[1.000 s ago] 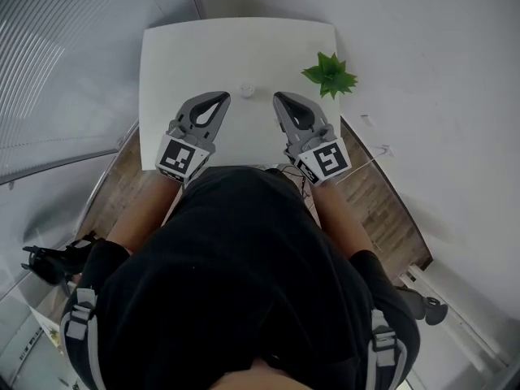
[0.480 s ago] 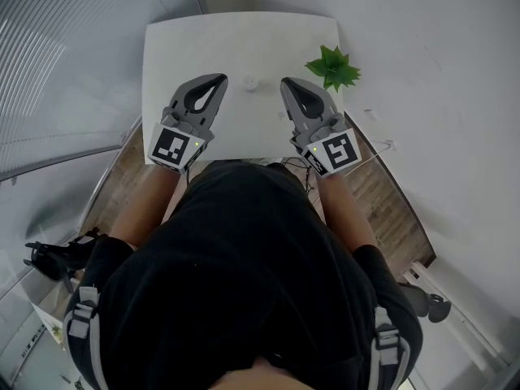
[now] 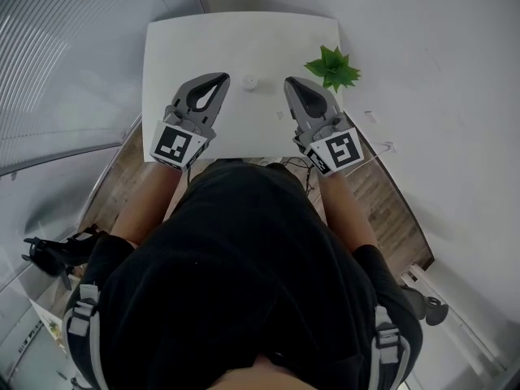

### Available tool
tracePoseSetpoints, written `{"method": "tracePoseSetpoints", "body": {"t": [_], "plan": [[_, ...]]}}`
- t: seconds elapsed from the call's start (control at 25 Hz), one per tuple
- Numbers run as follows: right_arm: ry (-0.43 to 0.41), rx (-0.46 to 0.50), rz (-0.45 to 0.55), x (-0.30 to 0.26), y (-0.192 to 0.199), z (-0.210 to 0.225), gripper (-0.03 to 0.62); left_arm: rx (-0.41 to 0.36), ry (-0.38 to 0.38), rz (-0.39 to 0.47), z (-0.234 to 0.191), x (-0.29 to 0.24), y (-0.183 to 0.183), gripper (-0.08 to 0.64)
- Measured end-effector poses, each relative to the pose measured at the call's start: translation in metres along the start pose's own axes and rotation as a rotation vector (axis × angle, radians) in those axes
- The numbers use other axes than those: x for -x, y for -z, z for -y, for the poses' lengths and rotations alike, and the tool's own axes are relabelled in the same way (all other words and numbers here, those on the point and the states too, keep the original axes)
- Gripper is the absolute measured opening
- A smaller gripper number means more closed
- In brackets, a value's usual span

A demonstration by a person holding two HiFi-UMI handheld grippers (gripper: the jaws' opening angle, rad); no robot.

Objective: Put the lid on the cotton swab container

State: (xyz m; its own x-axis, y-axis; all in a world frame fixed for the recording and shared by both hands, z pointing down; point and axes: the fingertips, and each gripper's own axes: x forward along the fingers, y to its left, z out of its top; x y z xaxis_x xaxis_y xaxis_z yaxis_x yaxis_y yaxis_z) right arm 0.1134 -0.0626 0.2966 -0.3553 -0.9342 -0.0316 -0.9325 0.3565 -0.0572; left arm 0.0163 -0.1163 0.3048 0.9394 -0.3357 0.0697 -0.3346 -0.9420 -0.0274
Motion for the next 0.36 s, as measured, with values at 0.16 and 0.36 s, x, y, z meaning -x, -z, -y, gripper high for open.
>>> {"method": "tracePoseSetpoints", "body": {"t": [0.16,0.36], "plan": [[-0.001,-0.005,0.001,-0.0002,0.0004,0.0025,0.009,0.002,-0.003,0.001,0.0007,-0.0009,-0.0004,0.009],[-0.003,-0.006,-0.002,0.0004,0.002,0.0041,0.009,0.005,-0.006,0.0,0.0002,-0.0015,0.0016,0.009]]}}
